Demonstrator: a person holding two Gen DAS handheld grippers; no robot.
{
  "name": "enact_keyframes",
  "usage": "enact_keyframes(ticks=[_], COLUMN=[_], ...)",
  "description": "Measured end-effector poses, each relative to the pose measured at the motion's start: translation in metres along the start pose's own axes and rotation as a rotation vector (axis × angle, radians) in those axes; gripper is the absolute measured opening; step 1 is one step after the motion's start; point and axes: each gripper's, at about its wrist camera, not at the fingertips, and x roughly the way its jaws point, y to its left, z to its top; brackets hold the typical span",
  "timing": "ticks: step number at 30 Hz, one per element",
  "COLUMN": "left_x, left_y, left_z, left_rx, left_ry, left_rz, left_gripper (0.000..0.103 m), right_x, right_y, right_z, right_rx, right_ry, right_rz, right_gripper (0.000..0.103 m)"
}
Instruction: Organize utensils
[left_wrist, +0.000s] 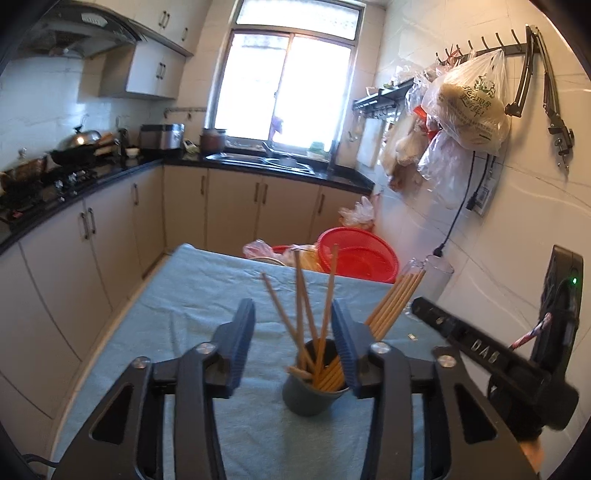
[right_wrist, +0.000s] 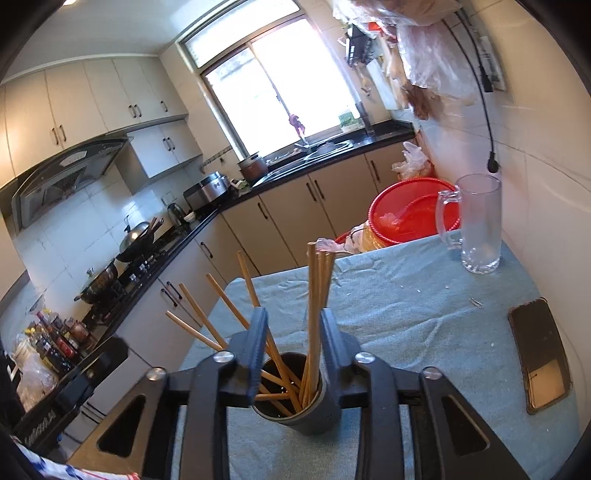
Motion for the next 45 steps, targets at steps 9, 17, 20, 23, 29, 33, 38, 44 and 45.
enact_keyframes(ticks=[9,17,20,23,29,33,38,44,45], left_x=[-0.034,-0.045,-0.054,-0.067,-0.092,-0.106,-0.119,-0.135,-0.138], left_y=[0.013,0.031,0.036,0.039,0.028,0.020,0.024,0.032,0.030], left_z=[-0.027,-0.061,-0.071,-0.078,-0.079,-0.078,-0.079,-0.082,-0.083], left_rx=[-0.009,0.010,0.019,0.032,0.110,0.139,0.099,0.054,0.063], left_ry=[-0.022,0.038,0.023,-0.016,-0.122,-0.183,-0.195,-0.206,-0.207], left_rz=[0.068,0.146,0.184,0.248,0.398,0.428,0.424,0.409,0.412], left_gripper=[0.064,0.076,0.086,0.093,0.102,0.102,0.103,0.103,0.103], right_x=[-0.029,-0.039,-0.044,-0.052,-0.064,-0.070,-0.078,-0.094,-0.096], right_y=[-0.003,-0.008,-0.009,-0.005,0.003,0.004,0.006,0.018,0.021], right_z=[-0.012,-0.038,-0.049,-0.065,-0.093,-0.106,-0.116,-0.128,-0.130], right_rx=[0.016,0.033,0.034,0.006,-0.014,-0.014,-0.044,-0.101,-0.117], right_ry=[-0.024,0.014,0.020,0.024,0.042,0.041,0.040,0.012,0.005], right_rz=[-0.031,-0.070,-0.088,-0.112,-0.137,-0.179,-0.241,-0.294,-0.306], right_gripper=[0.049,0.050,0.052,0.057,0.057,0.057,0.058,0.062,0.063])
